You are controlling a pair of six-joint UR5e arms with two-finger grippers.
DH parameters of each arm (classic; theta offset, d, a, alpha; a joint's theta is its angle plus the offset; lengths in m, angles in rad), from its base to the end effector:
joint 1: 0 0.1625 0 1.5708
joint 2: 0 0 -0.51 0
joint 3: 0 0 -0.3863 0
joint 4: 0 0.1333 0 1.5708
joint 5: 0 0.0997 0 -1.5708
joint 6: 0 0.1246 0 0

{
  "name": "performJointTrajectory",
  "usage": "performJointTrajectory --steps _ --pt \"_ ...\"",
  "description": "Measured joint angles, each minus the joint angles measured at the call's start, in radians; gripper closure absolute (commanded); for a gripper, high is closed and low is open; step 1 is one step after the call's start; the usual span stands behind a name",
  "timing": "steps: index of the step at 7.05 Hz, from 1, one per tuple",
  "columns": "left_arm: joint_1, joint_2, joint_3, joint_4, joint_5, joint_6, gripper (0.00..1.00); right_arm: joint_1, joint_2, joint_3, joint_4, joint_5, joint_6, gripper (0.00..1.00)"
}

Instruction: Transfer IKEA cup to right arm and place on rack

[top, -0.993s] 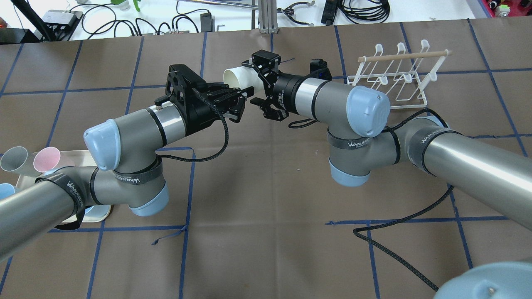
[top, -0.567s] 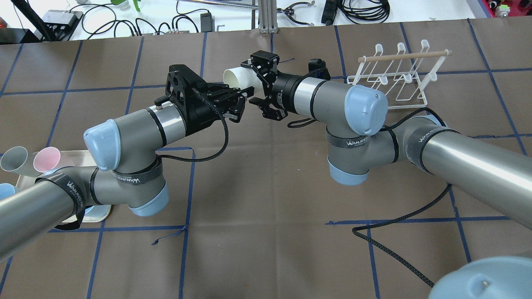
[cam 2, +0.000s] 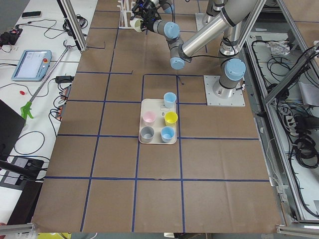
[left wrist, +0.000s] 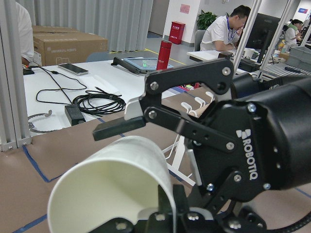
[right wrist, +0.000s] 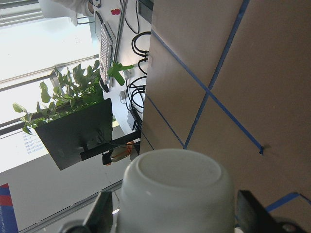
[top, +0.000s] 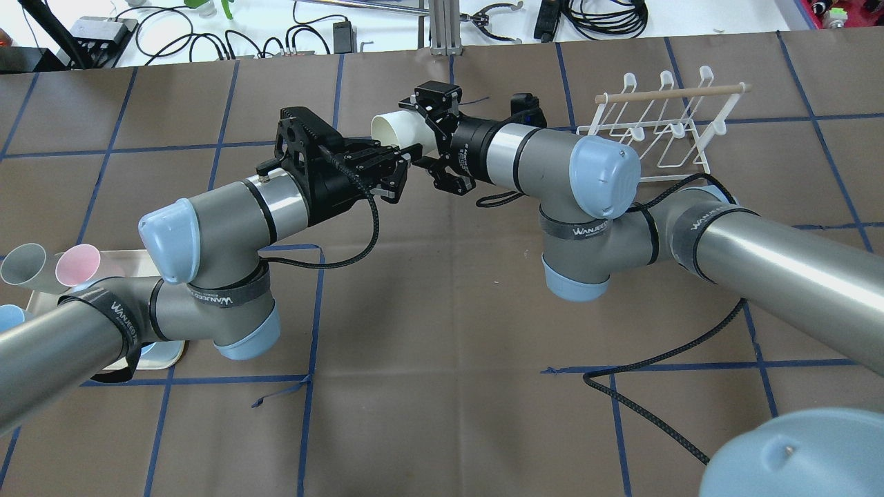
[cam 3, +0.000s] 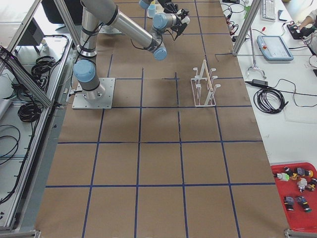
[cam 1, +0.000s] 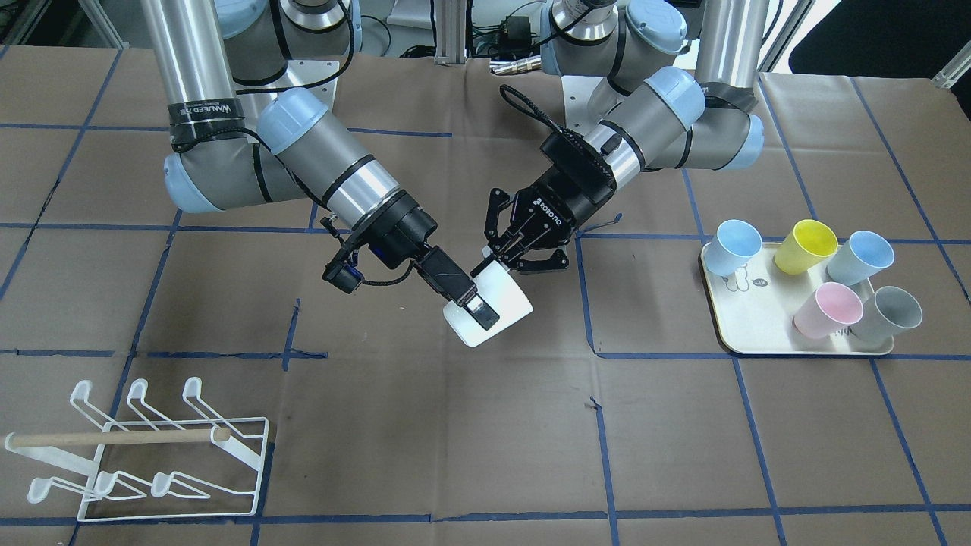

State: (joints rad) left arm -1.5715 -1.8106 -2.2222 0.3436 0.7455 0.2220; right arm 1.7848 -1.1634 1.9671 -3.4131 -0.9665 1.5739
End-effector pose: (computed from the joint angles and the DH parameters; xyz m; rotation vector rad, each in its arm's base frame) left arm -0.2252 -0.4878 0.3985 -0.7543 -2.0513 1.2869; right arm 0.3288 -0.5519 0.3865 0.9695 1.7594 -0.2275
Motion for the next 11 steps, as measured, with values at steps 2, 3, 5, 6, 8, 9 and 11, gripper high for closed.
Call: performJointTrajectory --steps 2,3,5,6,8,9,11 --pt "0.0 0.001 0.0 0.0 0.0 -0.001 0.99 -0.001 0.001 0.0 0.0 0.0 0.0 0.41" --pt "-0.001 0.001 0.0 0.0 0.0 -0.002 0.92 -0.001 0.001 0.001 0.0 0.001 0.0 0.42" --pt "-0.001 0.005 0.001 0.001 0.001 -0.023 0.12 -0.001 0.0 0.001 0.0 0.004 0.0 0.42" --pt "0.0 0.005 0.007 0.003 0.009 -0.037 0.01 0.0 0.0 0.001 0.0 0.006 0.001 0.44" --pt "0.0 0.008 0.025 0.001 0.026 -0.048 0.01 -0.001 -0.001 0.001 0.0 0.008 0.001 0.48" --pt "0.002 0.015 0.027 -0.002 0.027 -0.049 0.01 -0.001 -0.002 0.001 0.0 0.009 0.001 0.49" --pt "0.022 0.041 0.017 -0.002 0.04 -0.05 0.01 -0.002 -0.002 0.0 0.002 0.009 -0.002 0.55"
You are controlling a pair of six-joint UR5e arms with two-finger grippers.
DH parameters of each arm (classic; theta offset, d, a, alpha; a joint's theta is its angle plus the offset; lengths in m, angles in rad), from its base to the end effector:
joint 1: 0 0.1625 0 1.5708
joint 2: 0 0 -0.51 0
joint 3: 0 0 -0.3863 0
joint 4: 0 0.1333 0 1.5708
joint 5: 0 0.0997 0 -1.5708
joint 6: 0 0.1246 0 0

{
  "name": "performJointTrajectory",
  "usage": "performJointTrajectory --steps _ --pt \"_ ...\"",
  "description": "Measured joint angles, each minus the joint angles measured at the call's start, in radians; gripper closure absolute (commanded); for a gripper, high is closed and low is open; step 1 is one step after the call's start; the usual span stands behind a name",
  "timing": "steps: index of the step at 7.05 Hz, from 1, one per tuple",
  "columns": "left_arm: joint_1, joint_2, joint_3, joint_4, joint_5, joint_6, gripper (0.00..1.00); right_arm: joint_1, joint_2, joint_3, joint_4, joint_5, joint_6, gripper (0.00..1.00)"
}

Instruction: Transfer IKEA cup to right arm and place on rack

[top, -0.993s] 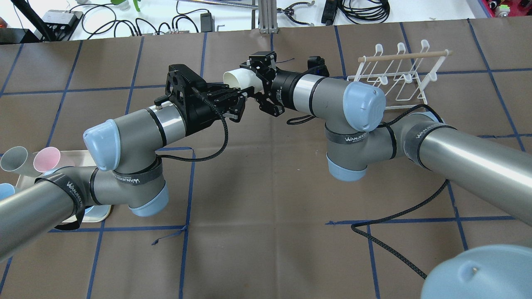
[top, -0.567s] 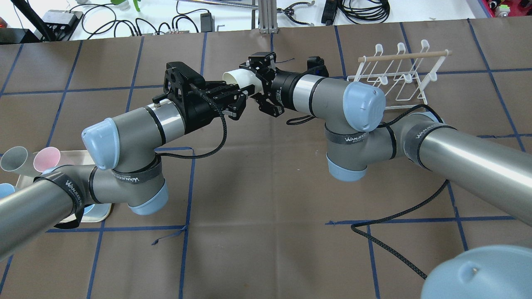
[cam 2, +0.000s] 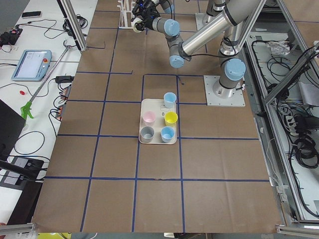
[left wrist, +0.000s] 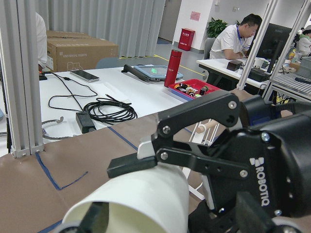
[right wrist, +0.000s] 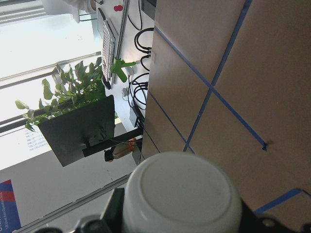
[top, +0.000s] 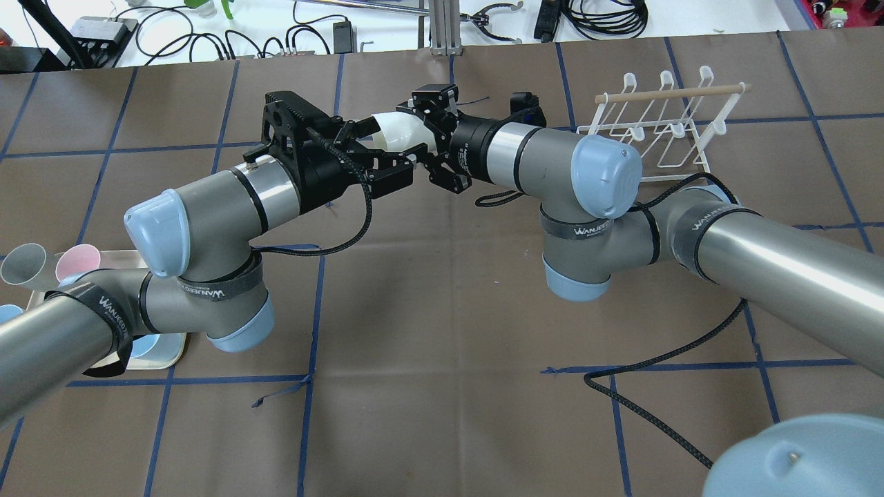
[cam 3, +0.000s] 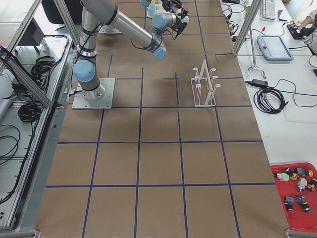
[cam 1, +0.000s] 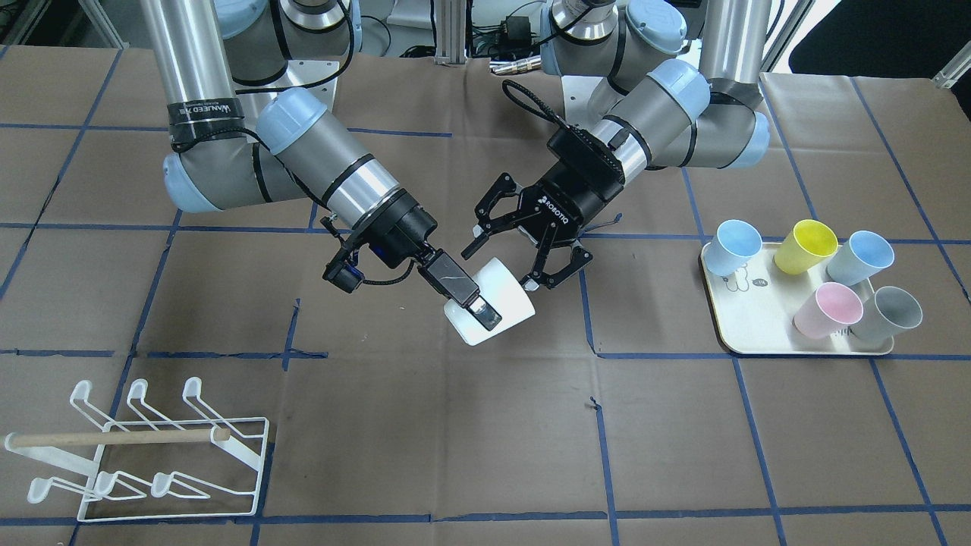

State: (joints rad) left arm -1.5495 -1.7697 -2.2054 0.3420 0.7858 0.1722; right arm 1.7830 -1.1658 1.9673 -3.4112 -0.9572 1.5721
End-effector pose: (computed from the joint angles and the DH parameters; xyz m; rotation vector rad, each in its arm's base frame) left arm -0.2110 -0.4898 0.4228 -0.6854 -2.0788 1.3515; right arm 0.3285 -0.5512 0.3880 0.9626 1.7590 -0.2217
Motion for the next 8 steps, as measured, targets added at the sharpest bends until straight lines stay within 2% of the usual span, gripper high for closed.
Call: performJointTrajectory --steps 1,4,6,7,8 --pt "0.025 0.022 -0.019 -0.002 0.015 0.0 0.01 -0.002 0.001 -0.009 -0.002 -0.003 -0.005 0.58" --pt "0.158 0.117 -0.128 -0.009 0.022 0.0 0.01 -0.031 0.003 -0.039 -0.001 -0.008 -0.132 0.58" --pt "0.204 0.166 -0.146 -0.068 0.03 0.001 0.01 -0.044 0.005 -0.042 0.0 -0.006 -0.17 0.58" --pt "0.214 0.214 -0.12 -0.185 0.062 0.001 0.01 -0.055 0.006 -0.045 0.0 -0.006 -0.182 0.58" --pt "0.215 0.274 -0.055 -0.383 0.112 0.003 0.01 -0.075 0.009 -0.05 0.0 -0.008 -0.222 0.58"
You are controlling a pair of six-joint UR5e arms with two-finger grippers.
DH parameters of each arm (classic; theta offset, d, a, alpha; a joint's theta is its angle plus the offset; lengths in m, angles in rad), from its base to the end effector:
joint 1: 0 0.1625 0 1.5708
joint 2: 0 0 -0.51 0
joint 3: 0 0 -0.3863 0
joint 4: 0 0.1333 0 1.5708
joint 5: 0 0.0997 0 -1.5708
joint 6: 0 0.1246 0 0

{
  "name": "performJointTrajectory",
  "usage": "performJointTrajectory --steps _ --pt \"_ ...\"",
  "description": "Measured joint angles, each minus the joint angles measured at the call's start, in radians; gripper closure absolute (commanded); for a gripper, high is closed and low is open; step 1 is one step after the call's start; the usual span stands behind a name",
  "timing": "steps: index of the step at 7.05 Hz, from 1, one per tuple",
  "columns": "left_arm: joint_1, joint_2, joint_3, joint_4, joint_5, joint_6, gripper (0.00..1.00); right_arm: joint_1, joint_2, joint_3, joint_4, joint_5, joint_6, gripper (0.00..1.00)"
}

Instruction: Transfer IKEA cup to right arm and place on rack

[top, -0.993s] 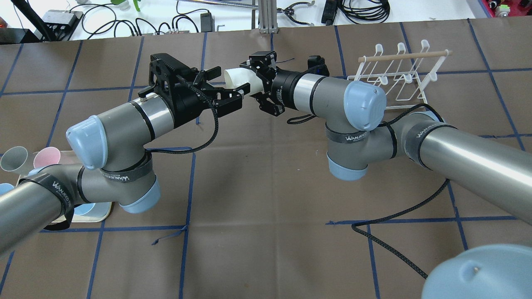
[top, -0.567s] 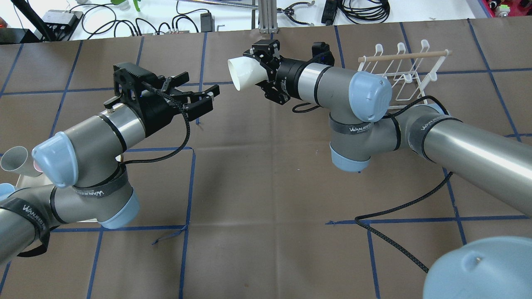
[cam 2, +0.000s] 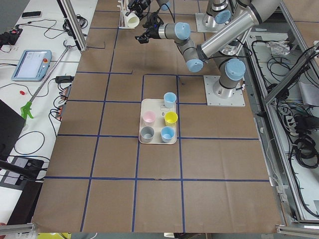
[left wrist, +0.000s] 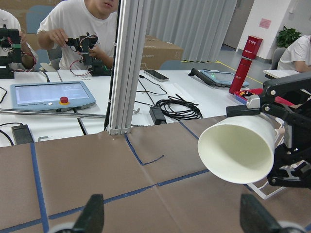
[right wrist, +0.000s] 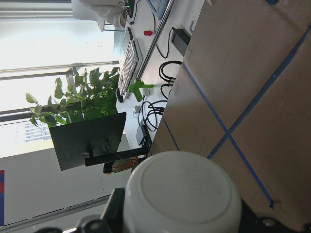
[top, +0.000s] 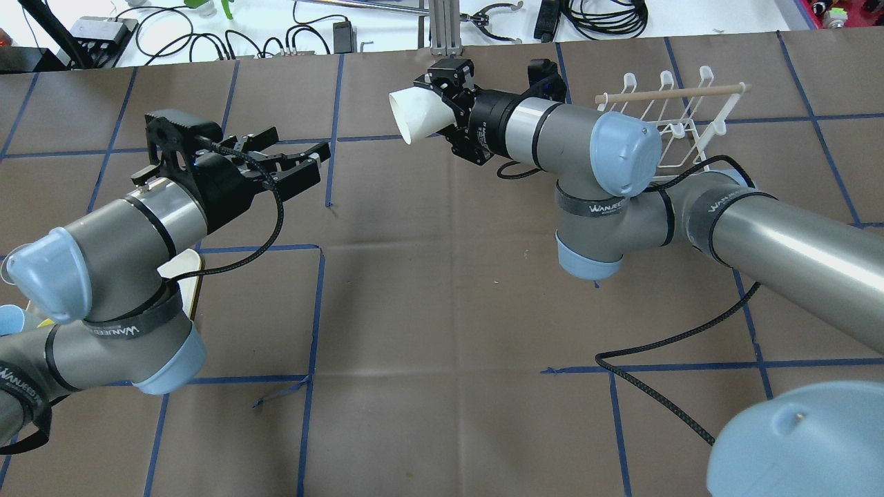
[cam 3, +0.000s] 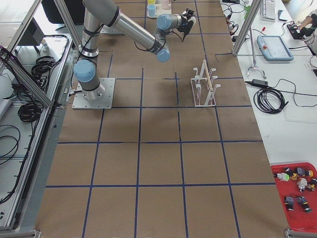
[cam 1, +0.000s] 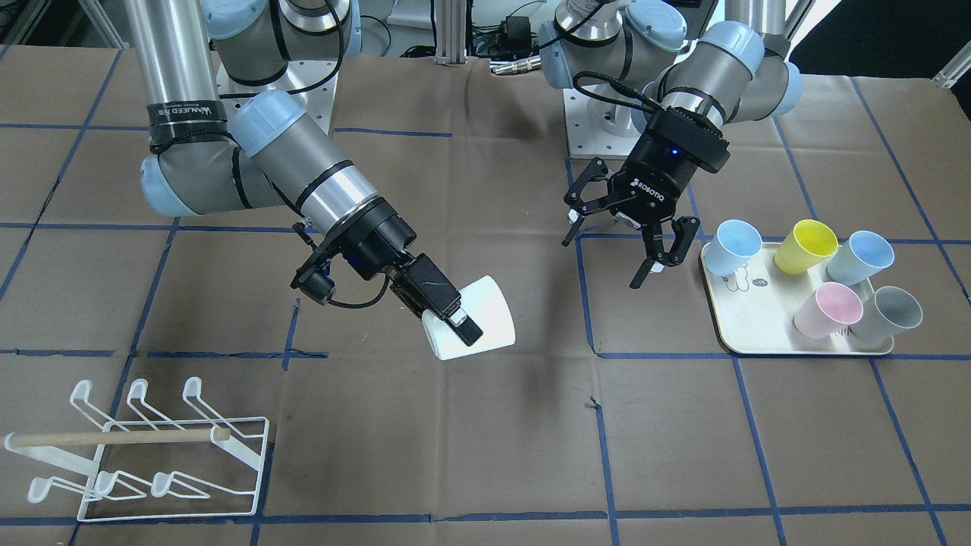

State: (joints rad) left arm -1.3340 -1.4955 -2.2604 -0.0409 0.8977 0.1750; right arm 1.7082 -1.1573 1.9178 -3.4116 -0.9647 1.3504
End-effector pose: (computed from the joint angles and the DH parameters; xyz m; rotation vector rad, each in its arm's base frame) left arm -0.1077 -0.4532 0.4681 -0.3338 -2.3724 1.3075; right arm 0.2876 -0.5882 0.4030 0.8160 1.8217 -0.4502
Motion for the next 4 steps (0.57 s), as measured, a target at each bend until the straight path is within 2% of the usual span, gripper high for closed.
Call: performJointTrajectory --steps 2,4 --pt "-0.01 0.069 0.212 -0.475 0.109 0.005 0.01 -0.048 0.005 -0.009 0.0 -0.012 -0.156 0.58" --pt "-0.057 0.064 0.396 -0.828 0.268 0.005 0.01 -0.095 0.002 -0.016 0.002 -0.12 -0.465 0.62"
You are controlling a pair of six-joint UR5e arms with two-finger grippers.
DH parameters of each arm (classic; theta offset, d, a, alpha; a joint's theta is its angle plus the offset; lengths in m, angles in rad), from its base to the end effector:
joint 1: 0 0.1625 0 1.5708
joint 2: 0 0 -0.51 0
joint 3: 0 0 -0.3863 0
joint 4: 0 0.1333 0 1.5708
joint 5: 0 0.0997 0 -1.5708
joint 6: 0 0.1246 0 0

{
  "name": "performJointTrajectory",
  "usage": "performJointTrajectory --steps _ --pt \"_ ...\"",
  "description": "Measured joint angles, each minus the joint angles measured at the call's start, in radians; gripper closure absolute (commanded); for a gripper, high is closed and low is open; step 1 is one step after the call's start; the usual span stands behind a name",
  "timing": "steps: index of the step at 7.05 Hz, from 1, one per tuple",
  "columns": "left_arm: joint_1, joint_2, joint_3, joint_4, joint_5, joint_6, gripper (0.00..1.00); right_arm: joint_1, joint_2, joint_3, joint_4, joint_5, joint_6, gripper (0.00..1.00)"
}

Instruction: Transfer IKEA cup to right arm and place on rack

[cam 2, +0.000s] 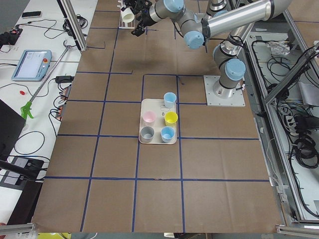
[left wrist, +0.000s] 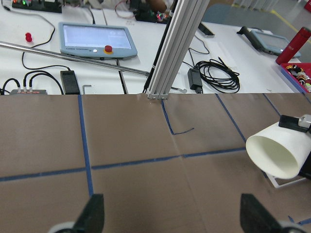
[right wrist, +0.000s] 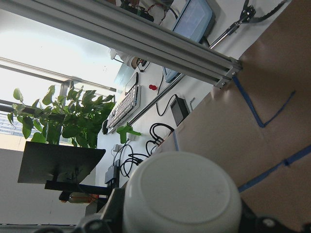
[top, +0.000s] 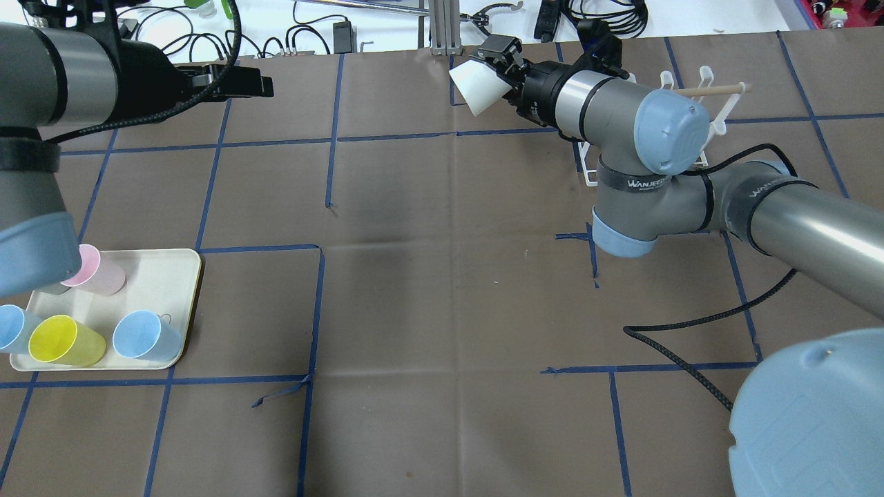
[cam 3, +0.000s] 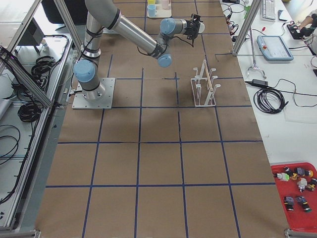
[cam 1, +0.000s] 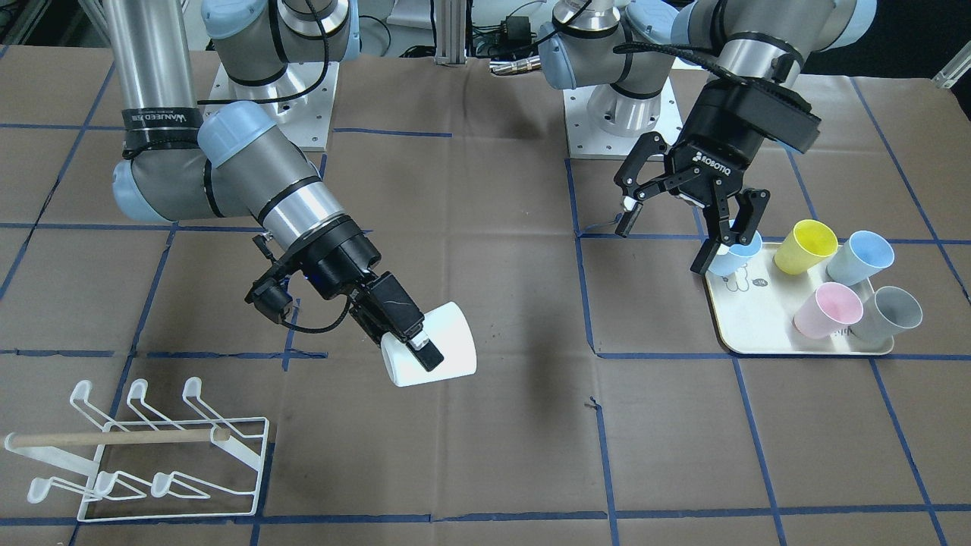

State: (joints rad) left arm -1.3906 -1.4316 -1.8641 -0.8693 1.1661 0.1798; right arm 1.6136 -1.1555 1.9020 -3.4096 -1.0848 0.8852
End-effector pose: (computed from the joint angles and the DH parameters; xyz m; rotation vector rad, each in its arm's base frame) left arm -0.0977 -0.4810 0.5624 -0.1561 -2.7203 0.8513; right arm 0.2184 -0.6243 0.4046 0.5669 2.0351 -0.9037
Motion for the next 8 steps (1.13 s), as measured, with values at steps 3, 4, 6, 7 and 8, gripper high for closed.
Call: performJointTrajectory --steps 3,4,6,7,8 --pt "-0.108 -0.088 0.264 -0.472 0.283 -0.05 0.01 -0.049 -0.002 -0.033 -0.002 -0.156 -0.435 0.66" --pt "-0.134 -0.118 0.318 -0.594 0.335 -0.099 0.01 -0.069 0.001 -0.053 -0.004 -0.187 -0.561 0.66" --pt "-0.152 -0.14 0.309 -0.678 0.387 -0.134 0.01 -0.134 0.021 -0.095 -0.006 -0.194 -0.768 0.66" --pt "-0.154 -0.134 0.276 -0.681 0.401 -0.137 0.01 -0.157 0.042 -0.109 -0.009 -0.19 -0.834 0.68" --pt "-0.154 -0.123 0.246 -0.676 0.409 -0.137 0.01 -0.173 0.064 -0.116 -0.014 -0.187 -0.876 0.69"
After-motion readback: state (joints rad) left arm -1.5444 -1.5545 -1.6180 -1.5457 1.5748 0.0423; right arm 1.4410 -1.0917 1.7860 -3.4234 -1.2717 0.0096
